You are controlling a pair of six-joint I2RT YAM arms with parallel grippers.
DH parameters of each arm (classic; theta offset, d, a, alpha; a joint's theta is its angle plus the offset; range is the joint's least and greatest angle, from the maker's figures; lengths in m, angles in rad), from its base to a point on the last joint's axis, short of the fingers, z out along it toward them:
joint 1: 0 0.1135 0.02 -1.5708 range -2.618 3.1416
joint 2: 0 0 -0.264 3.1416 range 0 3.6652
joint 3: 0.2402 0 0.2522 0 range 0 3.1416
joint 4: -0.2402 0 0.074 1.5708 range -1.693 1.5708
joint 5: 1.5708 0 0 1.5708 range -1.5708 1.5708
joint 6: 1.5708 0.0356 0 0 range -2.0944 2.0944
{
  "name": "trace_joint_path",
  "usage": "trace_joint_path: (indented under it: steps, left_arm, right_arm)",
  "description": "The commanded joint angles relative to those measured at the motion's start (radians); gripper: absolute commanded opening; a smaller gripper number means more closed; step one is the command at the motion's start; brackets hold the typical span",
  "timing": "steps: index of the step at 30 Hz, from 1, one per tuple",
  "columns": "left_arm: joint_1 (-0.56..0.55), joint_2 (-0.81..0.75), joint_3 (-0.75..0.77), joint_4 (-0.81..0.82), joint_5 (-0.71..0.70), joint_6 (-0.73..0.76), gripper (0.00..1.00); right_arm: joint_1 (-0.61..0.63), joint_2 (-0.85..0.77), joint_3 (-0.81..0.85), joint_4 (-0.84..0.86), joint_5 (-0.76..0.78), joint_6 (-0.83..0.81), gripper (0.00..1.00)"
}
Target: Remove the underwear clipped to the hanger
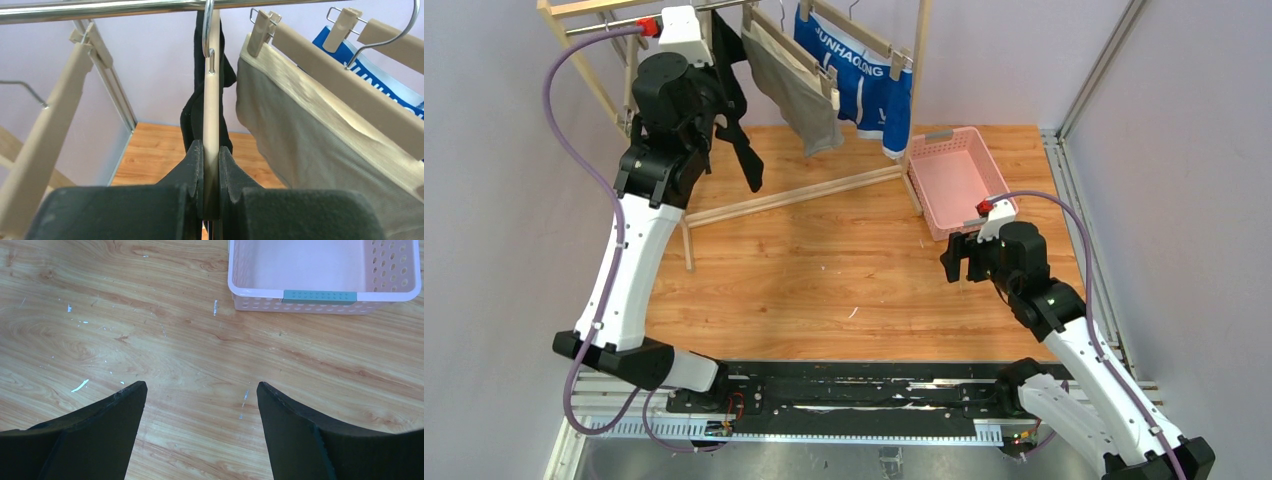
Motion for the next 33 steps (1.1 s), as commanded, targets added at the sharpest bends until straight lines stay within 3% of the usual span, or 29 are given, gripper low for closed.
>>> trace_joint_path:
  steps: [1, 11, 20, 27, 33]
  left_arm:
    - [0.006, -0.049, -0.049, 0.056, 0.003, 0.037, 0.00]
    - [0.005, -0.244, -0.381, -0.019, 0.072, -0.002, 0.00]
    - [-0.023, -0.417, -0.655, -0.219, 0.227, -0.049, 0.00]
    - [-0.107, -0.464, -0.761, -0.267, 0.554, -0.032, 0.00]
    - [-0.126, -0.503, -0.810, -0.270, 0.696, 0.048, 0.00]
  right_arm:
    - [0.018, 0.002, -0.014, 0.031, -0.021, 0.016, 0.83]
    - [0.018, 0.041, 0.010, 0.043, -0.016, -0.007, 0.83]
    - [0.018, 0.175, 0.061, 0.106, 0.010, -0.012, 0.83]
    - [0.016, 0.299, 0.132, 0.194, -0.105, -0.009, 0.83]
    - [0.011, 0.347, 0.222, 0.221, -0.277, -0.091, 0.84]
